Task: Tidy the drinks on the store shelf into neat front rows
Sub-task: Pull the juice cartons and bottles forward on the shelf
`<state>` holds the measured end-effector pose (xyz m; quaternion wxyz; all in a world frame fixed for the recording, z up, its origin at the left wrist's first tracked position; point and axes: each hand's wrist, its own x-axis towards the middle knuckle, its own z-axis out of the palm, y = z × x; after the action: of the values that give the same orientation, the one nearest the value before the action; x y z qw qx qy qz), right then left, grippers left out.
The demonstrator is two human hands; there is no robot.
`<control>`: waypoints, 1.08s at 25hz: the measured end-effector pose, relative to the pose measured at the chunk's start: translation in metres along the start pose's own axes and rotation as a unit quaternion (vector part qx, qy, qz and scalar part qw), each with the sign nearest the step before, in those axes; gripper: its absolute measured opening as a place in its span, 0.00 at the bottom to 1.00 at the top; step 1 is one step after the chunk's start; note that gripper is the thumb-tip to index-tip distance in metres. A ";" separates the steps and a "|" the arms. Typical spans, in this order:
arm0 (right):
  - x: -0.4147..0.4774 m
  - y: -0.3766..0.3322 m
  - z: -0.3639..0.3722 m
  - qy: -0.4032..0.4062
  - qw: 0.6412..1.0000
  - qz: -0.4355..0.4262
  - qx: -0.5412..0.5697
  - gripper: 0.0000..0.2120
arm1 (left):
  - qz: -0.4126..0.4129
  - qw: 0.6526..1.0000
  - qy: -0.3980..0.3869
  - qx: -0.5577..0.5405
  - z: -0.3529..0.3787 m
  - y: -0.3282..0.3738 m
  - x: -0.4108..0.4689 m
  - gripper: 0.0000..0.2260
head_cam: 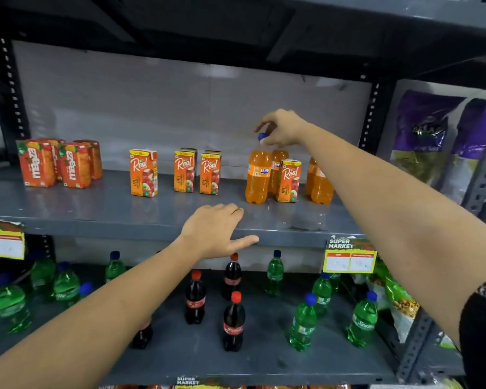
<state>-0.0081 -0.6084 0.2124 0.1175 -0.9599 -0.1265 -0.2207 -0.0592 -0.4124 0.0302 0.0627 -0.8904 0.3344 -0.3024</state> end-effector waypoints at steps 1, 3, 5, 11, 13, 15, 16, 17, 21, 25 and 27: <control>-0.001 0.007 -0.002 0.003 1.000 -0.001 0.010 0.19 | -0.003 1.000 0.003 -0.001 0.000 0.000 0.000 0.38; -0.005 0.024 -0.004 0.011 1.000 0.011 -0.005 0.22 | -0.006 1.000 0.003 -0.002 -0.001 0.000 0.000 0.38; -0.009 0.041 -0.001 -0.045 0.996 0.035 -0.072 0.25 | -0.007 1.000 -0.002 -0.001 -0.002 0.000 -0.001 0.39; -0.019 0.060 0.019 -0.130 0.984 0.079 -0.095 0.28 | -0.031 0.999 0.004 0.010 -0.006 -0.019 -0.015 0.42; -0.022 0.058 0.008 -0.145 0.985 0.081 -0.046 0.24 | -0.044 0.999 0.001 0.031 -0.008 -0.030 -0.023 0.45; -0.027 0.050 -0.006 -0.203 0.976 0.084 -0.012 0.22 | -0.065 0.997 0.003 0.041 -0.010 -0.040 -0.031 0.47; -0.030 0.044 -0.012 -0.227 0.971 0.081 -0.001 0.21 | -0.076 0.996 0.003 0.046 -0.010 -0.045 -0.034 0.49; -0.032 0.038 -0.016 -0.245 0.967 0.077 0.010 0.20 | -0.086 0.995 0.001 0.050 -0.011 -0.050 -0.038 0.50; -0.034 0.006 -0.017 -0.252 0.967 0.045 0.019 0.20 | -0.122 0.991 -0.003 0.054 -0.010 -0.071 -0.052 0.51; -0.021 -0.033 -0.002 -0.248 0.968 0.024 0.016 0.19 | -0.137 0.990 0.009 0.038 -0.004 -0.080 -0.060 0.51; -0.012 -0.051 0.012 -0.243 0.969 0.021 0.048 0.18 | -0.134 0.990 0.021 0.028 -0.003 -0.083 -0.064 0.51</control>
<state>-0.0290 -0.5594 0.2052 0.1336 -0.9804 -0.1419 0.0277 -0.0526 -0.3080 0.0265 0.0394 -0.9187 0.2042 -0.3357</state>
